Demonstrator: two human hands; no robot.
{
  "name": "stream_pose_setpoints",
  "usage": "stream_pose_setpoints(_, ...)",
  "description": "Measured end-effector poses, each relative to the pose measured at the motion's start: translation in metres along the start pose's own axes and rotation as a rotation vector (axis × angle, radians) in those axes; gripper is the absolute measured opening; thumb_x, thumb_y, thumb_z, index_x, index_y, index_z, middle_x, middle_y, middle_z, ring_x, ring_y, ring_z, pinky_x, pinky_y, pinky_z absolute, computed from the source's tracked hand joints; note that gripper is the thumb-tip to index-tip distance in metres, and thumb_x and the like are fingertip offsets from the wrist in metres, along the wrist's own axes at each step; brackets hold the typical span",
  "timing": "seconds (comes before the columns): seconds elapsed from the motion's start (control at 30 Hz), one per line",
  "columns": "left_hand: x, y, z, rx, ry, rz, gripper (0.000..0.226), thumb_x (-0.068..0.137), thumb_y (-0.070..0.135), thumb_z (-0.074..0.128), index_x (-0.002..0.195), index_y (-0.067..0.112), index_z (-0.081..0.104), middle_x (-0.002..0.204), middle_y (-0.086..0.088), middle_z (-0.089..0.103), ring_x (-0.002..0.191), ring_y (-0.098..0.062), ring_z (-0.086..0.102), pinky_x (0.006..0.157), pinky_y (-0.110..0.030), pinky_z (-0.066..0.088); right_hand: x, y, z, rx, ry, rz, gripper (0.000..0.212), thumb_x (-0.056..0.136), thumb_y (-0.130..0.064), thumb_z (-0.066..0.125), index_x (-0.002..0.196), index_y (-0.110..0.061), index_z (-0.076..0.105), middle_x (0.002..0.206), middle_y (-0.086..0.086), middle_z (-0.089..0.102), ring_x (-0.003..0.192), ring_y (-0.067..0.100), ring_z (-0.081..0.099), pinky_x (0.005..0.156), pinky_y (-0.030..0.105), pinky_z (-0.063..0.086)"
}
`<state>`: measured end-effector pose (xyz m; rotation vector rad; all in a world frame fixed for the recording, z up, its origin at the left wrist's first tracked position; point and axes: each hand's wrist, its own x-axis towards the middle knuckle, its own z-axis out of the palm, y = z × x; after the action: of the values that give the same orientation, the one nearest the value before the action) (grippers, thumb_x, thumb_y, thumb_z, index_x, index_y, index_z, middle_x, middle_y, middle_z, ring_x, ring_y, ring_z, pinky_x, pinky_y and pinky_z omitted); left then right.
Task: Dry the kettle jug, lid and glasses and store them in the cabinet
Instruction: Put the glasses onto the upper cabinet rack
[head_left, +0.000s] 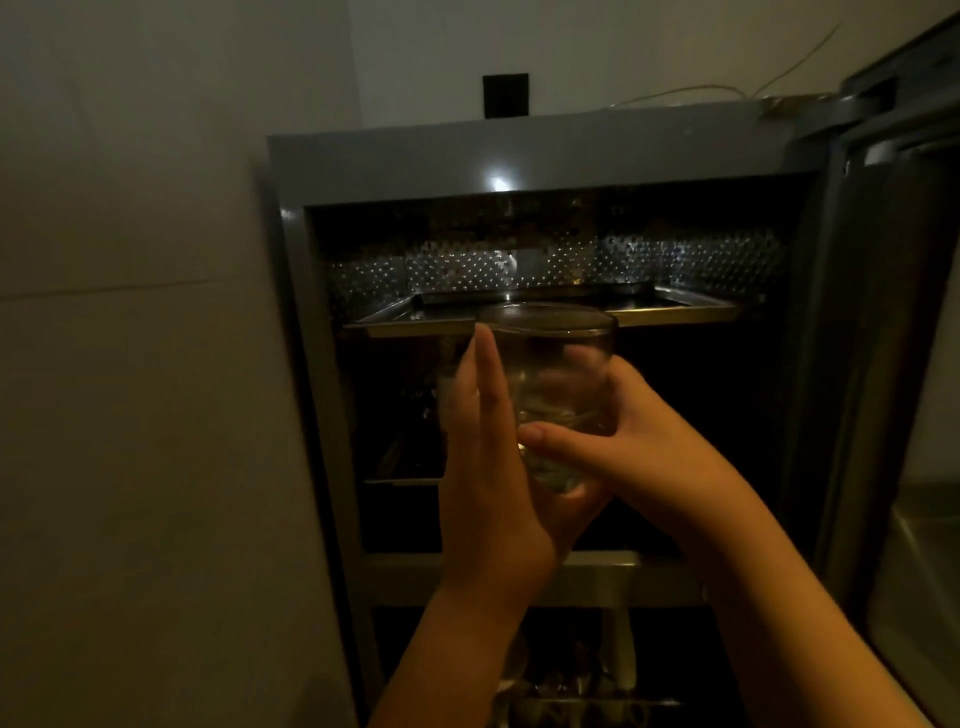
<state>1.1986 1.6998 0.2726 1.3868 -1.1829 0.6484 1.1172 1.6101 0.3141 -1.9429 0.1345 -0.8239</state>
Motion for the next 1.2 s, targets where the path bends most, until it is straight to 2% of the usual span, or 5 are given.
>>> stream_pose_setpoints(0.37,0.054,-0.014,0.021,0.049,-0.017,0.133,0.124,0.064,0.057,0.075,0.143,0.044,-0.019,0.152,0.024,0.005,0.135,-0.006,0.035,0.09,-0.029,0.052,0.046,0.012,-0.016,0.288,0.122,-0.168,0.066,0.044,-0.044,0.083,0.103,-0.046,0.055,0.104,-0.021,0.067,0.094,-0.003,0.064,0.069,0.013,0.052)
stream_pose_setpoints(0.53,0.082,-0.032,0.021,0.091,-0.061,0.165,0.124,0.065,0.05,0.078,0.144,0.042,-0.017,0.155,0.014,0.007,0.136,-0.005,0.033,0.079,0.0,0.041,0.072,0.001,-0.016,0.344,0.199,-0.242,0.071,0.043,-0.039,0.08,0.108,-0.035,0.053,0.102,-0.018,0.067,0.093,-0.001,0.065,0.069,0.012,0.051)
stream_pose_setpoints(0.73,0.101,-0.052,0.02,0.16,-0.054,0.194,0.109,0.071,0.05,0.072,0.147,0.04,-0.006,0.15,0.011,0.017,0.131,-0.009,0.036,0.082,-0.025,0.05,0.099,-0.015,-0.029,0.435,0.295,-0.27,0.078,0.046,-0.045,0.077,0.117,-0.025,0.051,0.105,-0.008,0.069,0.095,0.007,0.066,0.074,0.023,0.055)
stream_pose_setpoints(0.87,0.11,-0.065,0.019,0.181,0.004,0.157,0.098,0.067,0.044,0.073,0.144,0.04,0.012,0.142,0.014,0.025,0.125,-0.005,0.038,0.084,-0.013,0.04,0.109,-0.014,-0.04,0.364,0.353,-0.286,0.079,0.052,-0.047,0.076,0.122,-0.021,0.051,0.111,-0.006,0.066,0.1,0.008,0.065,0.083,0.03,0.053)
stream_pose_setpoints(1.2,0.132,-0.081,0.022,0.119,0.187,0.17,0.049,0.066,0.034,0.075,0.1,0.026,0.041,0.12,0.009,0.039,0.114,-0.004,0.044,0.085,-0.015,0.046,0.121,0.015,-0.048,0.208,0.479,-0.324,0.058,0.05,-0.048,0.076,0.101,-0.043,0.049,0.095,-0.021,0.067,0.091,-0.005,0.063,0.068,0.006,0.047)
